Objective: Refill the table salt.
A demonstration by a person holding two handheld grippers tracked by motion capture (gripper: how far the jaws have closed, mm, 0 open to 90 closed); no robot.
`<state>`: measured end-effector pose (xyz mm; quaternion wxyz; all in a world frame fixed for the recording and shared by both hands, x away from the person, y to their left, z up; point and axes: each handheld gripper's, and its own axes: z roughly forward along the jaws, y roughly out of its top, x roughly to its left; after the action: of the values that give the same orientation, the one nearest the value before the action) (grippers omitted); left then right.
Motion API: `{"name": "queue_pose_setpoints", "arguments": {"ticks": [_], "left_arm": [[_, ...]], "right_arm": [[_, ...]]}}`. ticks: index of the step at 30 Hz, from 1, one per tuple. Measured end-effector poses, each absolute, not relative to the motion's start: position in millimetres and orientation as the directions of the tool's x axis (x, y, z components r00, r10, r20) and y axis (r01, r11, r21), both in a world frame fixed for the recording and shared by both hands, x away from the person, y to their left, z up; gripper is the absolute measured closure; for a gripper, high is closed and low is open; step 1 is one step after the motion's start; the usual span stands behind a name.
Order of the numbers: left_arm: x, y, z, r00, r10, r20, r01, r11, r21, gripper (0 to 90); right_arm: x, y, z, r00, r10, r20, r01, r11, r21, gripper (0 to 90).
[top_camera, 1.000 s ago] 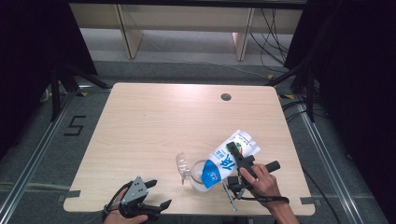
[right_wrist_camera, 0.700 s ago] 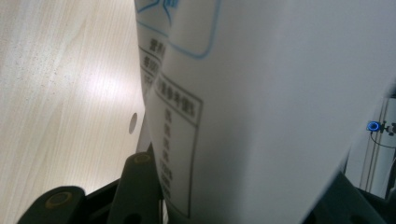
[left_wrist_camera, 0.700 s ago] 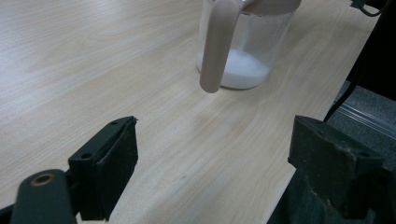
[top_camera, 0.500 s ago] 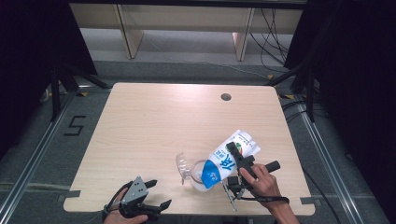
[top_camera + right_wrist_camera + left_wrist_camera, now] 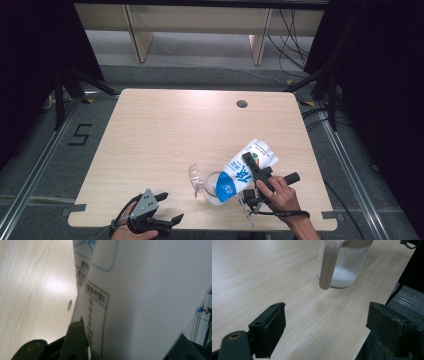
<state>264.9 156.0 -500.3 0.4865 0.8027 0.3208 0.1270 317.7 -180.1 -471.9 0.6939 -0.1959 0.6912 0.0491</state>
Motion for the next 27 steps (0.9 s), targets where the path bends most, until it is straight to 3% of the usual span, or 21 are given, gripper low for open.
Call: {"name": "queue_pose_setpoints", "arguments": {"ticks": [27], "left_arm": [[265.1, 156.0, -500.3, 0.762, 0.638, -0.111, 0.395, -0.322, 0.861, 15.1]], "right_arm": [[317.5, -180.0, -470.3, 0.049, -0.199, -0.979, -0.340, 0.918, -0.204, 63.8]]}}
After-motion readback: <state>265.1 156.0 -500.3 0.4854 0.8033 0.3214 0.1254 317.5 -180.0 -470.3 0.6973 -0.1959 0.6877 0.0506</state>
